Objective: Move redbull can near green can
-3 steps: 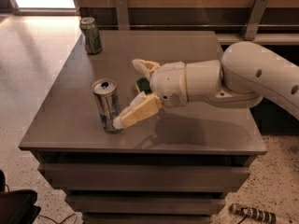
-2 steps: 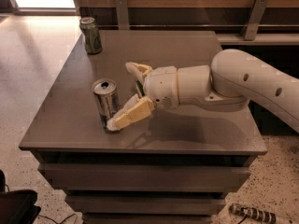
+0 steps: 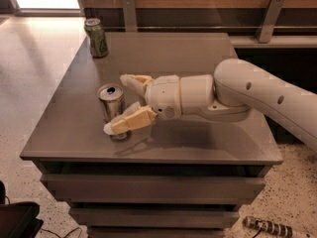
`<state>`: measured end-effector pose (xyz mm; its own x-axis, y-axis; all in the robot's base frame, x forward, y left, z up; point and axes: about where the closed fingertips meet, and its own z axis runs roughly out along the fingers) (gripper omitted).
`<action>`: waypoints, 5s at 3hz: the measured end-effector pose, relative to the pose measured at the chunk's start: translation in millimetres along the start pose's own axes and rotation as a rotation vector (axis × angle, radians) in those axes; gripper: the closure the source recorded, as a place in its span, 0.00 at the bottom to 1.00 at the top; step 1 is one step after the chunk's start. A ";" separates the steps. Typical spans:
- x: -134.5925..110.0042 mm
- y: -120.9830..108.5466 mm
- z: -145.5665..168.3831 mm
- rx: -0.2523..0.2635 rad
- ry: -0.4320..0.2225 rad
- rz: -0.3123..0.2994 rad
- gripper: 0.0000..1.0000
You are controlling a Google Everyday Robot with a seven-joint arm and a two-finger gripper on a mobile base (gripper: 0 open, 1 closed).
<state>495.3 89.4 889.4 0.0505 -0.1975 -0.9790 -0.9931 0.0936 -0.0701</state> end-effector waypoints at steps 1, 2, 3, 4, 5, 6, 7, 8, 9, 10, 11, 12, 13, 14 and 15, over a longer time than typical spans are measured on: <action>-1.4 1.4 2.0 -0.004 0.000 -0.002 0.42; -2.7 2.7 3.7 -0.008 0.000 -0.005 0.65; -4.0 4.0 5.5 -0.012 0.000 -0.007 0.88; -5.2 5.2 7.0 -0.015 0.000 -0.009 1.00; -7.5 4.5 7.5 -0.016 0.003 -0.007 1.00; -22.0 -12.5 -2.4 0.018 0.000 0.022 1.00; -45.5 -41.7 -19.6 0.089 -0.008 0.057 1.00; -65.1 -76.2 -34.3 0.149 -0.011 0.060 1.00; -81.1 -118.9 -47.8 0.221 -0.002 0.040 1.00; -94.9 -161.7 -54.0 0.303 0.009 0.018 1.00; -100.6 -200.9 -49.5 0.348 0.010 0.019 1.00; -100.4 -200.6 -49.3 0.348 0.010 0.019 1.00; -96.3 -212.0 -42.2 0.372 0.069 0.016 1.00; -89.8 -241.3 -35.6 0.400 0.098 0.011 1.00; -79.2 -269.6 -28.1 0.402 0.087 0.025 1.00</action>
Offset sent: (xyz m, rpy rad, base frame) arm -0.0010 0.0020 0.0007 -0.0003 -0.0013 0.0040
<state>756.1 52.4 991.3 0.0006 -0.2707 -0.9627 -0.8726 0.4701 -0.1328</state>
